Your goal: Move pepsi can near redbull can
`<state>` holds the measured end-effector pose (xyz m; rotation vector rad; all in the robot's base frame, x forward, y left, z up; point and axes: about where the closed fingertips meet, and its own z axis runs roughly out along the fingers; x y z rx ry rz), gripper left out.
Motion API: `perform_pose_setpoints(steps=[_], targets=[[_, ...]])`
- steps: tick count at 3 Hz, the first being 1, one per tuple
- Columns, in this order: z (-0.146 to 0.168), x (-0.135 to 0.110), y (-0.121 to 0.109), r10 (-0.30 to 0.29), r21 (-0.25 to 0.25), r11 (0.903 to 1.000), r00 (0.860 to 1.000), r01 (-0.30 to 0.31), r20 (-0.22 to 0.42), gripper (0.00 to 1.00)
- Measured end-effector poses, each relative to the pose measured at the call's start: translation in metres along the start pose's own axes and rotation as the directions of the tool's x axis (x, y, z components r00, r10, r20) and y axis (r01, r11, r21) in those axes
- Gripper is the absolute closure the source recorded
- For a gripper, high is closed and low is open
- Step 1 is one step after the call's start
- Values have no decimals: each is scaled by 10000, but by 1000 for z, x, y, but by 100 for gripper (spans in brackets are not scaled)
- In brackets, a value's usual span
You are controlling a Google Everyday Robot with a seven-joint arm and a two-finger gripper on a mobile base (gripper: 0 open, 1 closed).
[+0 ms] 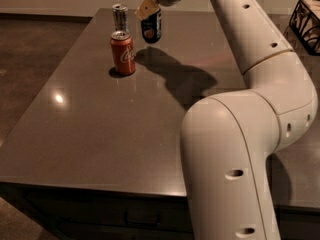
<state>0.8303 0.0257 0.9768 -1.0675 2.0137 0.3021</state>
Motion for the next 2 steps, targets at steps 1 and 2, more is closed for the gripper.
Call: perform_pose_setpoints(steps=[1, 2], targets=[[13, -15, 13, -45, -9, 10000, 10000, 45, -1, 100], [28, -17, 24, -115, -153, 9998, 9997, 112, -213, 81]])
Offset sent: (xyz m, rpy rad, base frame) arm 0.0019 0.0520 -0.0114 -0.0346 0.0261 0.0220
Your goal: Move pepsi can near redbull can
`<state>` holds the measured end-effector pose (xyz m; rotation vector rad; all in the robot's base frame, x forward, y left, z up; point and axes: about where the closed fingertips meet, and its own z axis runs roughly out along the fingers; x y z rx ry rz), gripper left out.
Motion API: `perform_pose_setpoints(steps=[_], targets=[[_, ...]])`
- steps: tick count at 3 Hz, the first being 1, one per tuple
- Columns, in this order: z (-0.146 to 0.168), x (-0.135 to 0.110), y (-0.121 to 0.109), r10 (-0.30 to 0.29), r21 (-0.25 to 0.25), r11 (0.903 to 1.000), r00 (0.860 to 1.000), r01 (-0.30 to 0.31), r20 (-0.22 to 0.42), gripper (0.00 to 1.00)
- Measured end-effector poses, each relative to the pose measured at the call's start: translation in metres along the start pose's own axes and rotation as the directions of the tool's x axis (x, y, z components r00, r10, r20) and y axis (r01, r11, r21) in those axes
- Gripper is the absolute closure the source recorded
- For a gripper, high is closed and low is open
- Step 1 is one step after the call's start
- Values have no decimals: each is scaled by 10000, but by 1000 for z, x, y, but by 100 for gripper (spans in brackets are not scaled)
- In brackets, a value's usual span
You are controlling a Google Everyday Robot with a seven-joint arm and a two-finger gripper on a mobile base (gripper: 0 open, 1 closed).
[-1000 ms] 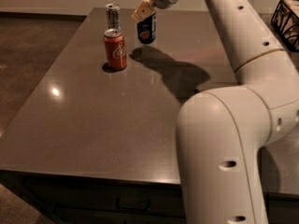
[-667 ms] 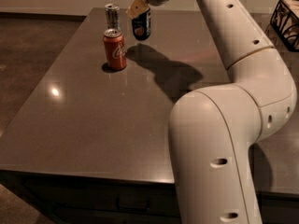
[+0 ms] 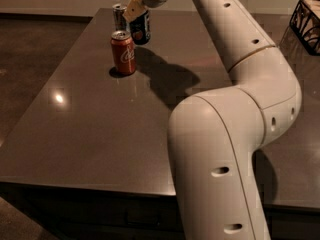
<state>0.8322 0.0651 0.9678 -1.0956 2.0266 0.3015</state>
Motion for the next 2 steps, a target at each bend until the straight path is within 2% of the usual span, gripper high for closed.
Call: perform_pose_setpoints(steps=[1, 2], targets=[[12, 4, 5, -4, -151, 9999, 9998, 2, -190, 58], [23, 22, -6, 58, -340, 9994, 9999, -62, -124, 36]])
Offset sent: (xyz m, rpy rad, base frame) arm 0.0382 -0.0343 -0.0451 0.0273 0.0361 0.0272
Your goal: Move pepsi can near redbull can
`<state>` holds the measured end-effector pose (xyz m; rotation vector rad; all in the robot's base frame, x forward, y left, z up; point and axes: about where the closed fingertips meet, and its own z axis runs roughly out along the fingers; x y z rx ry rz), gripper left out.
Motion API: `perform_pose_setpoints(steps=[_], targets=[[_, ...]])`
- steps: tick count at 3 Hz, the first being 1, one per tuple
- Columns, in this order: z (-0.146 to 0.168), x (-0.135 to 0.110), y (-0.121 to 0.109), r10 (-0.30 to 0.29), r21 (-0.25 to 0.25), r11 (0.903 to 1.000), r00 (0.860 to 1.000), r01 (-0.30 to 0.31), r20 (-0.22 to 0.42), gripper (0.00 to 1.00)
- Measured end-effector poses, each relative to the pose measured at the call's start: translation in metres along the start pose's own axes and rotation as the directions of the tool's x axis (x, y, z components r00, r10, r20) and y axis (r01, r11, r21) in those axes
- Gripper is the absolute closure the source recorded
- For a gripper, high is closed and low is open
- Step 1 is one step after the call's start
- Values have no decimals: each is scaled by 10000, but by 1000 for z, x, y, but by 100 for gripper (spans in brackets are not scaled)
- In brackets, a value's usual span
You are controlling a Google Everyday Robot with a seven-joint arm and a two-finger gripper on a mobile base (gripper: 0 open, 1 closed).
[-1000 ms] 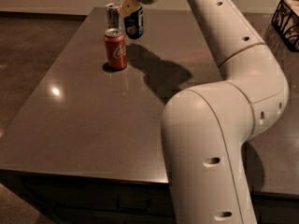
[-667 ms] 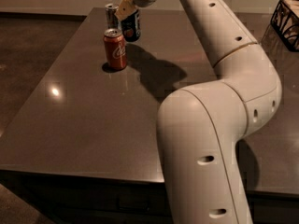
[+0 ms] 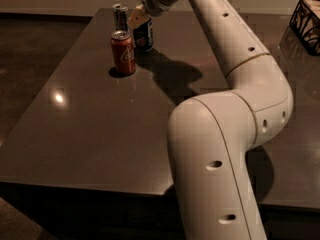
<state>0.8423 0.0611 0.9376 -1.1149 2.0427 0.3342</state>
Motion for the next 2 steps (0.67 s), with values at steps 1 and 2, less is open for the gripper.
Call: perform_pose_setpoints(steps=[1, 2], targets=[[10, 16, -12, 25, -122, 9999, 9999, -23, 99, 12], [15, 18, -12, 25, -167, 9999, 10000, -24, 89, 0]])
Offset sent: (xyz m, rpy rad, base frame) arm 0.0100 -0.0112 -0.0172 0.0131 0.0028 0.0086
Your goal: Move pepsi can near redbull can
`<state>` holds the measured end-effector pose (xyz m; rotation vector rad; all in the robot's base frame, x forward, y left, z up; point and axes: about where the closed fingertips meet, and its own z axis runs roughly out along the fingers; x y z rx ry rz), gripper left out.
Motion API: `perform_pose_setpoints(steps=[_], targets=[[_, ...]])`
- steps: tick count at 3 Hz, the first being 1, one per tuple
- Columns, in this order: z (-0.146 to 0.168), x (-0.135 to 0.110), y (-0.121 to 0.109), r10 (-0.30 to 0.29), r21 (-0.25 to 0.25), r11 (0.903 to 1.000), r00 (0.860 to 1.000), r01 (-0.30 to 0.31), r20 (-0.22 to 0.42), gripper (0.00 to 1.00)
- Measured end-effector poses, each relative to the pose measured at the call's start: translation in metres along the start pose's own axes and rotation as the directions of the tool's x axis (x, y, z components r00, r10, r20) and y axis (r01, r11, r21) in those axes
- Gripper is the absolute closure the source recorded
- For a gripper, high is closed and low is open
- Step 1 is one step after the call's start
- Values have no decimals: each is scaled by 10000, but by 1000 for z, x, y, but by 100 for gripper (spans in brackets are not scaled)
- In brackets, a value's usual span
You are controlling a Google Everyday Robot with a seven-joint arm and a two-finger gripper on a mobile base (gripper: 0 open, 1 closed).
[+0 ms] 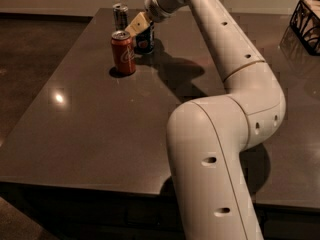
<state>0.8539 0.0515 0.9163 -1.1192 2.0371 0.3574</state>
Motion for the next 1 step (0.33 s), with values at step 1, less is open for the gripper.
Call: perform_pose_setpoints(steps=[1], targets=[[0, 0, 0, 0, -2, 10000, 10000, 0, -1, 0]])
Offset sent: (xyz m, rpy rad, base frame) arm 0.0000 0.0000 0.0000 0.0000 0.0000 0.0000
